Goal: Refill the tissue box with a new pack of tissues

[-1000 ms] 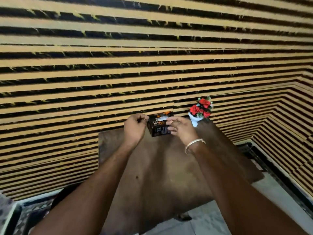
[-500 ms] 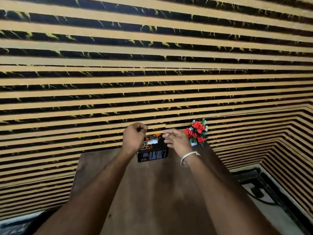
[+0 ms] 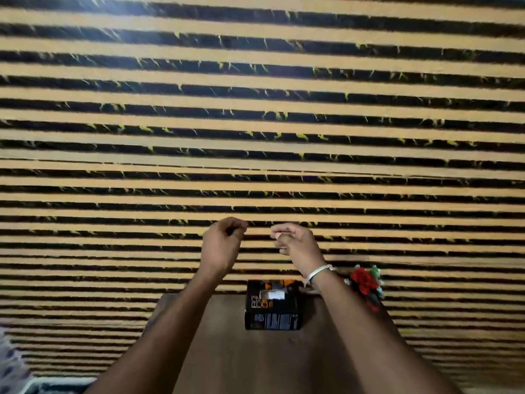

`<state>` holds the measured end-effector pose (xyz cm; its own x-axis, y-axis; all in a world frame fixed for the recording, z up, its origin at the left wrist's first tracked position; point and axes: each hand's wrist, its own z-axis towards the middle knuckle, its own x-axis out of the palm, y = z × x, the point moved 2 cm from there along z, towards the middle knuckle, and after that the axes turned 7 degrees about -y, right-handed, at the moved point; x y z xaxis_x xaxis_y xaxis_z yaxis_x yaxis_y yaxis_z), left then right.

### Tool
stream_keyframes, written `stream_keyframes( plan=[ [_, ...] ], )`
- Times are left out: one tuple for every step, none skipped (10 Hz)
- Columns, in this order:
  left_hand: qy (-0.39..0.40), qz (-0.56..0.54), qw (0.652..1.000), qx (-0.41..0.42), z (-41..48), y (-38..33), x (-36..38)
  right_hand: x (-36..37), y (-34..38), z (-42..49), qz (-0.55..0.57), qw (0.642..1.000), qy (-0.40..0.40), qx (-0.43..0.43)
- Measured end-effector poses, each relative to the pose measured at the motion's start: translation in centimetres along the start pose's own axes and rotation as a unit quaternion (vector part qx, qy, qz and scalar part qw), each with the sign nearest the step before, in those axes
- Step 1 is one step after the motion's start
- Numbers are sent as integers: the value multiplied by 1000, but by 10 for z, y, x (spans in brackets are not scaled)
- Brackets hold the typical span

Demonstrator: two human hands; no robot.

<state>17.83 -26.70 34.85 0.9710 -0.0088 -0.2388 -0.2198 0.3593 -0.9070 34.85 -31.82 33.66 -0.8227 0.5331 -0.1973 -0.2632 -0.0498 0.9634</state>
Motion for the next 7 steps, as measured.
stream_keyframes(
  plan=[
    [-20, -20, 999, 35, 16, -45, -11, -13, 49, 20, 15, 998, 17, -63],
    [-37, -41, 996, 72, 32, -85, -22, -25, 97, 38, 36, 992, 26, -122],
    [-62, -51, 992, 100, 45, -122, -33, -33, 141, 52, 52, 984, 25, -170],
    [-80, -42, 986, 141, 58, -149, -43, -40, 174, 61, 71, 976, 23, -204],
    [-102, -35, 983, 149, 67, -165, -52, -41, 191, 64, 69, 973, 13, -220],
    [-102, -37, 979, 173, 71, -172, -57, -42, 198, 66, 76, 972, 9, -223],
    [-106, -29, 978, 178, 76, -178, -61, -41, 204, 61, 75, 972, 1, -221]
  ],
)
